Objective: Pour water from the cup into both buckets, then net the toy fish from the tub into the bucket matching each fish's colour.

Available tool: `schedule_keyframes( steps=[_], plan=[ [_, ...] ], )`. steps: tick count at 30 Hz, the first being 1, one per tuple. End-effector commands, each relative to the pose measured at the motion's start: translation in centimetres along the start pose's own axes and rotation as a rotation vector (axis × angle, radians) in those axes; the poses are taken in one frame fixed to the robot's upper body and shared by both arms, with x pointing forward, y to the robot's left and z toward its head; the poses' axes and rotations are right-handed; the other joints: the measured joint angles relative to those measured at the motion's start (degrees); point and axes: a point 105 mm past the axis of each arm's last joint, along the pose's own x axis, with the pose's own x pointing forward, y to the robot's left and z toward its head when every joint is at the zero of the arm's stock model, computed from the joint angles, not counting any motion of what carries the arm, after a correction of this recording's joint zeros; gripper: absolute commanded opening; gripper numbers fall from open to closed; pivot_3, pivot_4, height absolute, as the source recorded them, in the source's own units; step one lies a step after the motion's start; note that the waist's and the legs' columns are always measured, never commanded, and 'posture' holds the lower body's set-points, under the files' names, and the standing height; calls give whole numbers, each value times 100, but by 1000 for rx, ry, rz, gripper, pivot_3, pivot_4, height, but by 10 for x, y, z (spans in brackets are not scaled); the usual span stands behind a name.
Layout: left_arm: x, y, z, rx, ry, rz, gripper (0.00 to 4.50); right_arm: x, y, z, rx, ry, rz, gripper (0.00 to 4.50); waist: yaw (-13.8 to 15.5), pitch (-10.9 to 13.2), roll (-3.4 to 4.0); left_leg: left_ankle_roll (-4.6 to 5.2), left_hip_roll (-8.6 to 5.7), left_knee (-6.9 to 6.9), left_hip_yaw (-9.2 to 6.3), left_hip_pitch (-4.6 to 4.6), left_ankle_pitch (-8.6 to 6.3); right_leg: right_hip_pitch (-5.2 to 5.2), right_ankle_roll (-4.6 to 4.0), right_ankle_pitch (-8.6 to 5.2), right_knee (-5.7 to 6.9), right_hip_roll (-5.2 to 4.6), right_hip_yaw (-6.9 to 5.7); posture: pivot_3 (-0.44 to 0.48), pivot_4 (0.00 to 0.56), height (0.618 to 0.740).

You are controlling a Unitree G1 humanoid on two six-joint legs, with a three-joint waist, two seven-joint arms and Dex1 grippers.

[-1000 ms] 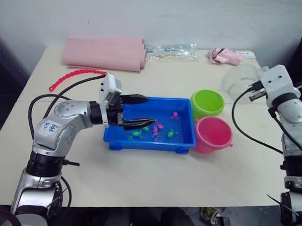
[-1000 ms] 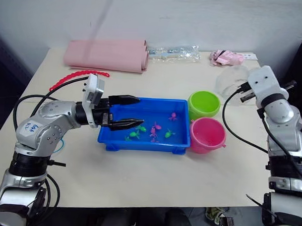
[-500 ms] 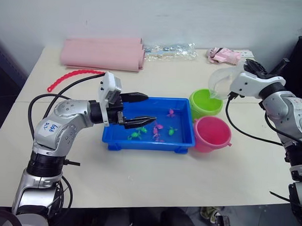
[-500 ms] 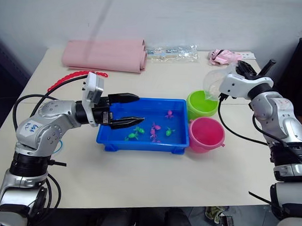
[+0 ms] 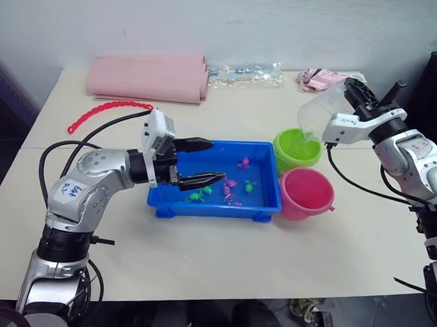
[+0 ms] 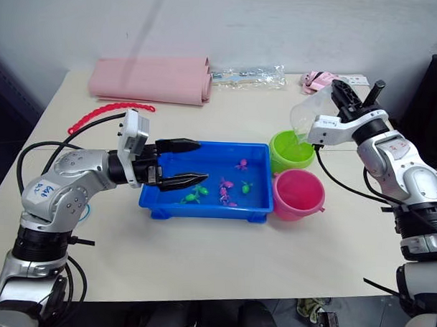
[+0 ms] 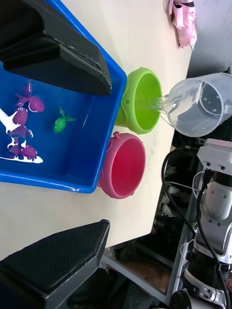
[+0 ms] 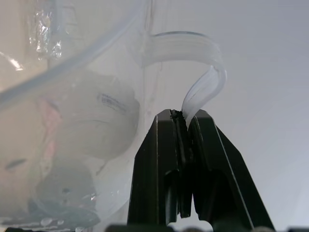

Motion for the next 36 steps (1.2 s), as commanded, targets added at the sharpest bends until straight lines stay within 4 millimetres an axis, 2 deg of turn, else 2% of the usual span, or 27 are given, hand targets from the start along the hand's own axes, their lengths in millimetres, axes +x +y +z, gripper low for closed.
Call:
schedule_keyframes(
  steps=[1, 9, 15, 19, 22, 25, 29, 31, 34, 36],
  plan=[
    [-2, -3, 8, 42, -19, -1, 4500, 1, -20, -4, -68, -17, -75, 149, -2, 0, 0, 0, 0, 0, 0, 0, 0, 0, 0, 0, 0, 0, 0, 0, 150, 740],
    [-1, -6, 10, 44, -23, -12, 4500, 1, -21, -5, -88, -18, -77, 149, -6, 0, 0, 0, 0, 0, 0, 0, 0, 0, 0, 0, 1, 0, 0, 0, 150, 740],
    [2, -9, 12, 43, -28, -32, 4500, -3, -18, -22, 38, 78, -69, 149, -6, 0, 0, 0, 0, 1, 0, 0, 0, 0, 0, 0, 1, 0, -1, 0, 150, 740],
    [4, -12, 18, 38, -44, -57, 4500, -19, -5, -51, 465, 280, -101, 149, 6, 1, -3, 0, 3, 5, -3, 1, 0, 8, 0, 0, -1, 3, -6, 0, 150, 740],
    [6, -13, 25, 21, -71, -75, 4500, -36, 2, -63, 791, 377, -137, 149, 46, 1, -3, 1, 1, 4, -2, -1, 0, 13, 0, 0, -6, 5, -8, 0, 150, 740],
    [7, -17, 28, 15, -75, -102, 4500, -52, 6, -72, 1009, 459, -168, 149, 54, 1, -3, 1, 1, 5, -3, -3, -1, 13, 0, 0, -6, 5, -8, 0, 150, 740],
    [11, -33, 21, 39, -18, -183, 4500, -97, 16, -86, 1414, 634, -295, 149, 62, 1, -3, 1, 2, 4, -6, -3, 0, 13, 0, 0, -3, 6, -8, 0, 150, 740],
    [12, -39, 22, 40, -19, -216, 4500, -121, 25, -85, 1552, 712, -321, 149, 70, 1, -2, 1, 2, 2, -9, -4, 0, 13, 0, 0, -4, 8, -6, 0, 150, 740],
    [12, -40, 24, 36, -32, -226, 4500, -148, 45, -71, 1732, 787, -257, 149, 69, 1, -2, 0, 2, -1, -9, -4, 0, 13, 0, 0, -6, 8, -2, 0, 150, 740],
    [14, -40, 23, 35, -32, -235, 4500, -171, 57, -69, 1777, 860, -252, 149, 66, 1, -2, -1, 0, -4, -6, -2, 1, 13, 0, 0, -7, 7, 4, 0, 150, 740]
  ],
)
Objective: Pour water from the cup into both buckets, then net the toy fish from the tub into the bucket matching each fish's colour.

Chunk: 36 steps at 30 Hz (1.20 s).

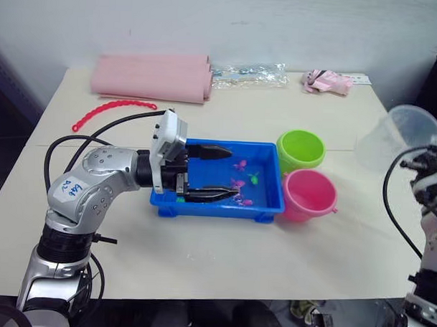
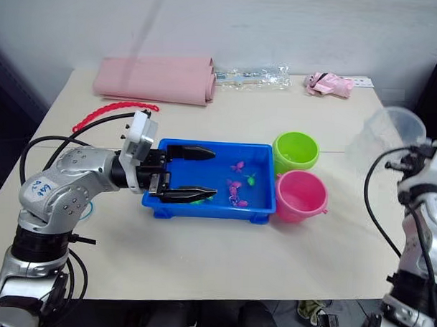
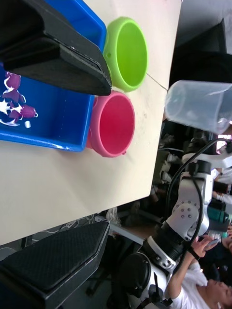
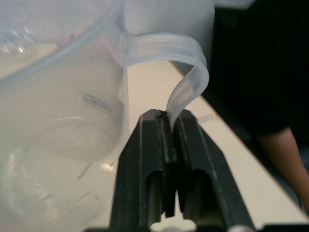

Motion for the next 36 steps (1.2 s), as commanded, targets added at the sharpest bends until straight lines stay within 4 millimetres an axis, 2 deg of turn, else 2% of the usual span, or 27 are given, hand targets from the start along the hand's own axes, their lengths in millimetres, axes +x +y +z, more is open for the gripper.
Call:
schedule_keyframes(
  steps=[1, 6, 11, 14, 18, 22, 27, 31, 35, 36],
  plan=[
    [3, -5, 5, 18, -17, -44, 4500, -23, -19, -6, 74, 19, -31, 149, -2, 0, 0, -1, 1, 2, -1, 1, 0, 0, 0, 0, 2, 1, 0, 0, 150, 740],
    [5, -2, 2, 25, 3, -54, 4500, -40, -35, -49, -47, 137, -88, 149, -6, 0, 1, -2, -1, -1, 2, 4, 1, 0, 0, 0, -1, 4, 7, 0, 150, 740],
    [8, -1, -2, 42, 33, -71, 4500, -47, -36, -86, -89, 195, -92, 149, -21, 0, 1, -4, 0, -4, 6, 8, 2, -1, 0, 0, -3, 8, 13, 0, 150, 740],
    [7, 1, -2, 52, 40, -77, 4500, -51, -44, -92, -70, 193, -104, 963, -6, 0, 3, -7, 1, -7, 3, 8, 4, -1, 0, 0, -3, 11, 13, 0, 150, 740],
    [5, 2, -3, 56, 48, -76, 4500, -64, -50, -78, -107, 164, -85, 2815, -2, 0, 3, -5, -2, -7, 4, 6, 3, 0, 0, 0, -4, 6, 12, 0, 150, 740],
    [3, 2, -4, 55, 51, -73, 4500, -77, -46, -65, -153, 144, -34, 4415, -3, 0, 4, -6, 0, -9, 3, 7, 4, 0, 0, 0, -4, 9, 13, 0, 150, 740],
    [1, 3, -9, 33, 46, -44, 4500, -96, -34, -46, -316, 193, 186, 4468, -3, 0, 4, -6, -1, -7, 5, 8, 3, 1, 0, 0, -9, 8, 16, 0, 150, 740],
    [-3, 3, -8, -30, 20, -32, 4500, -105, -38, -29, -398, 301, 292, 4468, 0, 1, 6, -6, -3, -8, 4, 8, 3, 3, 0, 0, -27, 8, 15, 0, 150, 740],
    [-4, 3, -9, -31, 18, -19, 4500, -112, -14, 1, -445, 343, 495, 4468, -5, 1, 5, -6, -2, -6, 4, 9, 3, 6, 0, 0, -34, 9, 17, 0, 150, 740],
    [-4, 2, -8, -37, 9, -12, 4500, -115, -6, 17, -426, 350, 565, 4468, -8, 1, 5, -6, -1, -6, 5, 10, 3, 7, 0, 0, -35, 12, 18, 0, 150, 740]
  ],
)
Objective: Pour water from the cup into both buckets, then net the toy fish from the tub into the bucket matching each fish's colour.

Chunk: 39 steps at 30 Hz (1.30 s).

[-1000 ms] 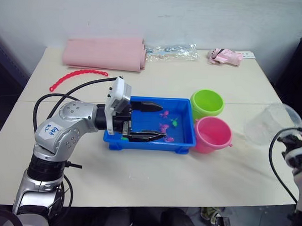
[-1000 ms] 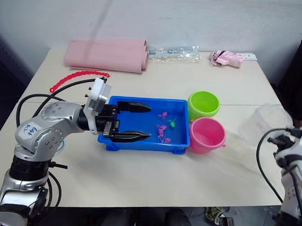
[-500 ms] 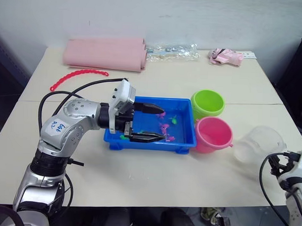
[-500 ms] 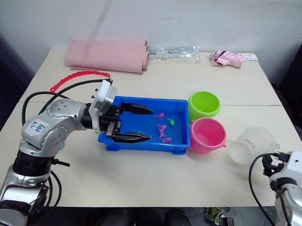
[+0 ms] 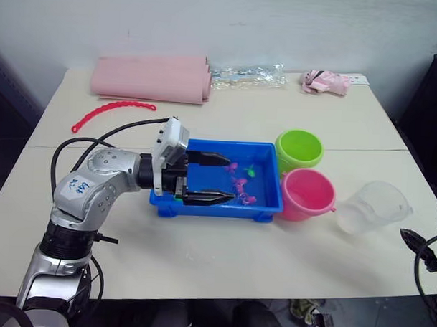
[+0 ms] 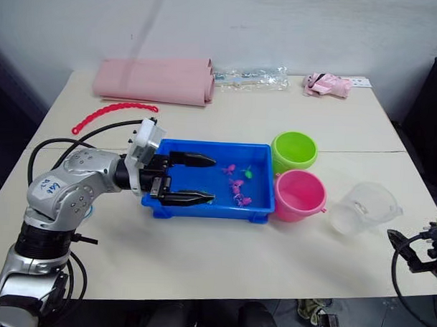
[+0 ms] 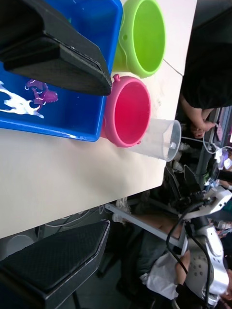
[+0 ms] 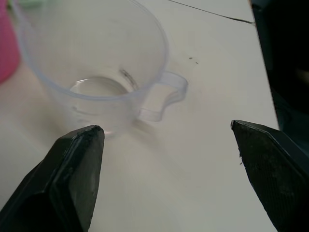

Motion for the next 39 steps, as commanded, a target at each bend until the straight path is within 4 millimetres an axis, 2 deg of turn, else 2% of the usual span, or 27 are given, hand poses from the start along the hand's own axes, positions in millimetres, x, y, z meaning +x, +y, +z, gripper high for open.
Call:
schedule_keyframes(
  steps=[1, 3, 6, 8, 11, 13, 15, 18, 22, 26, 29, 34, 39],
  plan=[
    [-2, -5, 7, 12, -39, 2, 4500, -22, 14, 51, -17, -66, 207, 4468, -1, 0, 0, 0, 2, 1, 0, -2, 0, 0, 0, 0, -1, 3, 0, 0, 150, 740],
    [-5, -6, 6, 2, -45, 21, 4500, -35, 31, 80, -15, -102, 391, 4468, -6, 1, 0, 2, 1, 0, 2, -2, -1, 0, 0, 0, -3, 3, 3, 0, 150, 740],
    [-13, -6, 3, -11, -36, 58, 4500, -45, 61, 109, -28, -157, 642, 4468, 5, 11, -24, 2, 11, 0, -5, -2, -2, 3, -1, 0, -9, 16, 3, 0, 150, 740],
    [-22, -6, 0, -24, -29, 97, 4500, -41, 85, 124, -55, -194, 789, 4468, -2, 14, -33, 2, 19, 3, -9, -3, -2, 6, -1, 1, -13, 24, 3, 0, 150, 740],
    [-42, -7, -13, -26, 36, 164, 4500, -24, 117, 131, -156, -207, 920, 4468, -33, 18, -38, 6, 20, 13, -6, -3, -5, 5, -1, 1, -11, 22, 7, 0, 150, 740],
    [-70, -8, -25, -54, 95, 237, 4500, -3, 138, 138, -222, -272, 970, 4468, -66, 21, -45, 8, 19, 12, -7, -4, -6, 3, -1, 1, -11, 18, 7, 0, 150, 740],
    [-87, -10, -31, -71, 124, 293, 4500, 9, 152, 145, -261, -309, 1001, 4468, -87, 29, -42, 3, 23, 10, -9, 0, -8, -3, -1, 1, -6, 16, 5, 0, 150, 740],
    [-136, -16, -47, -122, 198, 472, 4500, 23, 178, 158, -308, -375, 1098, 4468, -68, 35, -40, 6, 18, 7, -12, -6, -9, -13, -1, 0, -3, -4, -5, 0, 150, 740],
    [-175, -37, -54, -160, 268, 607, 4500, 34, 191, 165, -322, -404, 1153, 4468, -9, 42, -38, 25, 6, 4, -16, -11, -23, -12, -1, 0, -1, -30, -24, 0, 150, 740],
    [-258, -76, -71, -242, 387, 925, 4500, 39, 202, 167, -343, -421, 1241, 4468, -62, 49, -58, 43, -5, 11, -10, -12, -43, -6, -1, 0, -5, -50, -36, 0, 150, 740],
    [-292, -88, -77, -275, 447, 1057, 4500, 42, 208, 172, -325, -428, 1284, 4468, -149, 50, -57, 46, -2, 10, -7, -9, -47, -4, -1, 0, -14, -52, -46, 0, 150, 740],
    [-310, -71, -82, -299, 532, 1080, 4500, 42, 216, 164, -374, -415, 1337, 4468, -38, 50, -55, 62, -2, 2, -24, 1, -55, -9, -10, -2, -2, -54, -61, 0, 150, 740],
    [-314, -27, -91, -360, 581, 1050, 4500, 39, 214, 166, -355, -435, 1305, 4468, -30, 49, -57, 59, -8, 1, -19, 1, -58, -17, -13, 0, 12, -60, -61, 0, 150, 740]
  ],
)
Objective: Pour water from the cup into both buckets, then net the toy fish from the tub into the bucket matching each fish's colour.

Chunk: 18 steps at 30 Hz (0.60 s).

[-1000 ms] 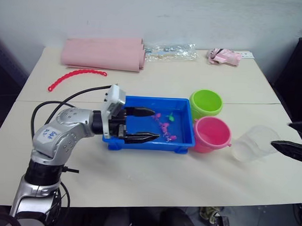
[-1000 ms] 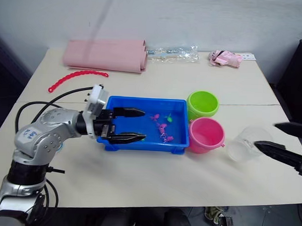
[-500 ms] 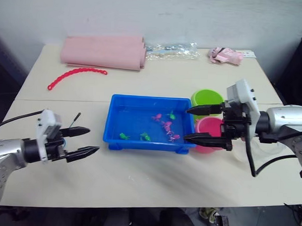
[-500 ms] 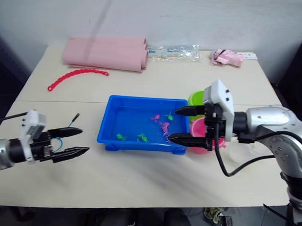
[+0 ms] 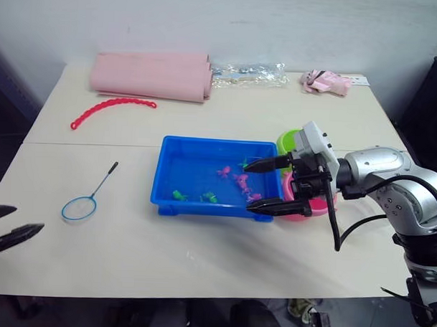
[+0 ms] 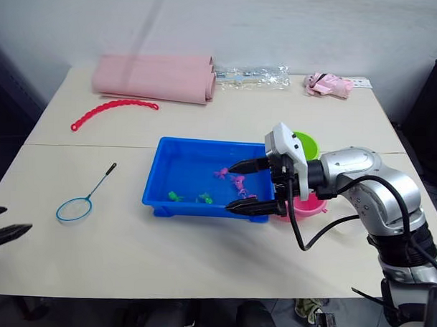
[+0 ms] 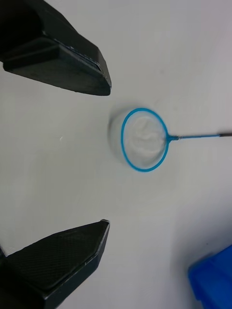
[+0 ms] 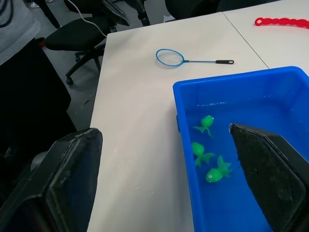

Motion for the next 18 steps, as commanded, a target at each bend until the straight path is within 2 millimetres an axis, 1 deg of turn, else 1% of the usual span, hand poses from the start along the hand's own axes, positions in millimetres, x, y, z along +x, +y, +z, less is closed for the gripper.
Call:
schedule_keyframes(
  steps=[1, 3, 4, 7, 10, 12, 13, 15, 18],
  plan=[
    [19, 16, 2, -2, 78, 1, 4500, -5, 5, 12, -53, -23, -32, 4468, -11, 0, -1, -3, 0, -3, 2, -3, -2, -9, 0, 0, 6, 0, -4, 0, 150, 740],
    [36, 28, 4, -11, 107, 33, 4500, -7, 9, 12, -56, -19, -53, 4468, -12, 0, 1, -4, 1, -4, 9, -7, -1, -21, 0, 0, 30, -1, -11, 0, 150, 740],
    [41, 33, 5, -16, 115, 43, 4500, -8, 10, 12, -57, -18, -60, 4468, -10, 0, 0, -7, 2, 0, 10, -11, 1, -33, 1, 0, 43, -1, -16, 0, 150, 740],
    [67, 37, 10, -67, 141, 43, 4500, -10, 16, 13, -62, -15, -97, 4468, -43, -3, -6, -31, 9, 8, 21, -30, 11, -84, 8, 4, 119, -7, -50, 0, 150, 740],
    [95, 41, 21, -82, 150, 60, 4500, -11, 23, 16, -74, -25, -122, 4468, -14, -3, -7, -33, 14, 11, 18, -36, 11, -95, 8, 4, 129, -23, -113, 0, 150, 740],
    [111, 37, 29, -98, 140, 35, 4500, -10, 24, 18, -75, -30, -130, 4468, -7, -3, -8, -33, 14, 13, 19, -36, 11, -96, 8, 4, 131, -30, -132, 0, 150, 740],
    [115, 35, 32, -101, 139, 22, 4500, -10, 25, 19, -74, -31, -134, 4468, -3, -5, -12, -35, 13, 17, 20, -36, 12, -94, 8, 4, 130, -36, -148, 0, 150, 740],
    [129, 30, 30, -45, 191, 12, 4500, -10, 25, 19, -79, -31, -155, 4468, -2, -6, -15, -36, 12, 24, 24, -36, 12, -93, 8, 4, 128, -49, -175, 0, 150, 740],
    [140, 30, 22, 29, 273, 36, 4500, -10, 27, 20, -86, -30, -171, 4468, 0, -7, -15, -35, 8, 26, 28, -36, 13, -89, 8, 4, 119, -69, -218, 0, 150, 740]
  ],
)
